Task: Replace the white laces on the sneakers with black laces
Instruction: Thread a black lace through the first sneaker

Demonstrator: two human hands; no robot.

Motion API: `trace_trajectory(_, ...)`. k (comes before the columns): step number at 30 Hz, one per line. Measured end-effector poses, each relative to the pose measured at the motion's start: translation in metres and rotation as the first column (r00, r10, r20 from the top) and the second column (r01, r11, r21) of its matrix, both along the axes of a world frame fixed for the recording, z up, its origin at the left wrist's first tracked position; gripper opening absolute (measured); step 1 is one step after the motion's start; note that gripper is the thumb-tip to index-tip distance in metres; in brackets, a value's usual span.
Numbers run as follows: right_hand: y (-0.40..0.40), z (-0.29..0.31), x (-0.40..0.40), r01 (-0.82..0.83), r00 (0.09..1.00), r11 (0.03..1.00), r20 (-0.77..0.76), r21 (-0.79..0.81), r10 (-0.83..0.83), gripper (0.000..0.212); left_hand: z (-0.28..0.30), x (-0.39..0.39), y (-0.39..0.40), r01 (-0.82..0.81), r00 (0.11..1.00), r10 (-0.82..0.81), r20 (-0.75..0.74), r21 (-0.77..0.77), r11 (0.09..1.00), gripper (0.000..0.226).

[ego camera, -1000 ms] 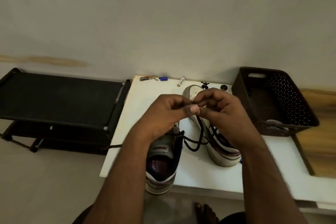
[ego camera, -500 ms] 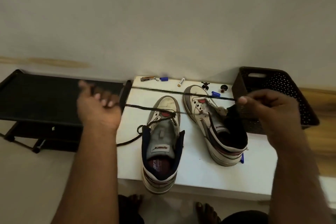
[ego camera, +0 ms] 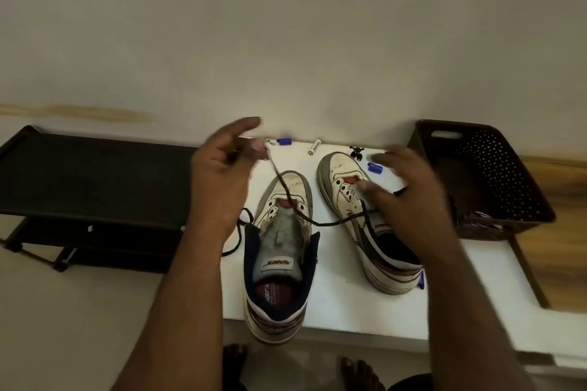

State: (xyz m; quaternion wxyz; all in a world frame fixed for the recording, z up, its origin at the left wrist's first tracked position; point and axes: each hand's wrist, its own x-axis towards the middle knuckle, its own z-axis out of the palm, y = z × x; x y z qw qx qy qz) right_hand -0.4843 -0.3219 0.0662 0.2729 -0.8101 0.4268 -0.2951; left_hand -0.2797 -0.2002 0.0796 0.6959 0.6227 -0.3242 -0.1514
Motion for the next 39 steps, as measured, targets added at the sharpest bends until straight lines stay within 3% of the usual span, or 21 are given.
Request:
trace_trajectory(3,0.039,0.001,0.046,-0.319,0.944,0.91,0.169,0.264,0.282,0.069,0.005,-0.016,-0.003,0.281,0.96,-0.281,-0.02,0.126,0.951,0.037)
trace_trajectory(4,0.047,-0.001,0.055,-0.381,0.921,0.871,0.211,0.311,0.327,0.065,0.005,-0.02,-0.003,0.327,0.945,-0.327,-0.023,0.154,0.933,0.038)
trace_trajectory(7,0.044,-0.001,0.056,-0.386,0.897,0.838,0.37,0.385,0.243,0.02,0.001,-0.018,-0.004,0.337,0.941,-0.333,-0.055,0.204,0.919,0.037)
trace_trajectory(10,0.018,0.007,0.027,-0.106,0.896,0.902,0.433,0.419,-0.096,0.015,-0.003,0.001,0.004,0.234,0.97,-0.243,-0.004,0.278,0.932,0.024)
trace_trajectory(13,-0.013,0.006,-0.014,0.319,0.694,0.848,0.505,0.423,-0.513,0.011,-0.006,0.014,0.012,0.173,0.976,-0.207,0.065,0.341,0.924,0.006)
trace_trajectory(14,-0.017,0.003,-0.022,0.419,0.692,0.834,0.47,0.359,-0.549,0.02,-0.006,0.013,0.011,0.167,0.974,-0.209,0.082,0.356,0.919,0.006)
trace_trajectory(16,-0.015,-0.001,-0.021,0.432,0.861,0.899,0.267,0.069,-0.434,0.055,-0.006,0.004,0.006,0.186,0.97,-0.229,0.078,0.367,0.911,0.005)
trace_trajectory(18,0.001,-0.001,0.006,0.158,0.987,0.984,0.012,-0.079,-0.158,0.075,-0.005,-0.007,-0.002,0.229,0.966,-0.256,0.036,0.338,0.913,0.006)
trace_trajectory(20,0.022,-0.002,0.037,-0.115,0.988,0.993,-0.106,-0.016,0.113,0.059,-0.006,-0.016,-0.008,0.266,0.959,-0.284,0.017,0.309,0.913,0.006)
trace_trajectory(22,0.029,-0.01,0.05,-0.212,0.977,0.975,-0.011,0.069,0.214,0.027,-0.006,-0.017,-0.008,0.298,0.947,-0.319,0.023,0.302,0.905,0.005)
trace_trajectory(24,0.02,-0.014,0.043,-0.127,0.978,0.97,0.19,0.205,0.087,0.013,-0.008,-0.011,-0.005,0.3,0.948,-0.318,0.002,0.325,0.897,0.004)
trace_trajectory(27,-0.006,-0.007,0.009,0.297,0.86,0.922,0.352,0.246,-0.371,0.018,-0.013,0.009,0.004,0.203,0.967,-0.248,0.054,0.424,0.883,0.002)
trace_trajectory(29,-0.016,-0.002,-0.011,0.55,0.789,0.829,0.265,0.101,-0.555,0.028,-0.016,0.016,0.007,0.139,0.976,-0.199,0.087,0.45,0.882,0.003)
trace_trajectory(30,-0.016,-0.002,-0.013,0.576,0.808,0.817,0.147,0.011,-0.571,0.038,-0.016,0.015,0.006,0.135,0.976,-0.196,0.092,0.451,0.882,0.003)
trace_trajectory(32,-0.004,-0.003,-0.001,0.397,0.903,0.907,-0.119,-0.137,-0.413,0.067,-0.015,0.005,-0.001,0.178,0.971,-0.23,0.07,0.437,0.882,0.003)
trace_trajectory(34,0.016,-0.002,0.026,0.039,0.958,0.987,-0.275,-0.157,-0.082,0.078,-0.015,-0.007,-0.008,0.242,0.963,-0.27,0.018,0.392,0.888,0.004)
trace_trajectory(36,0.031,-0.004,0.049,-0.191,0.942,0.981,-0.288,-0.04,0.172,0.057,-0.015,-0.013,-0.011,0.273,0.954,-0.3,0.011,0.384,0.882,0.007)
trace_trajectory(39,0.025,-0.014,0.051,-0.124,0.977,0.991,-0.168,0.046,0.13,0.017,-0.015,-0.005,-0.008,0.313,0.939,-0.344,0.002,0.412,0.856,0.002)
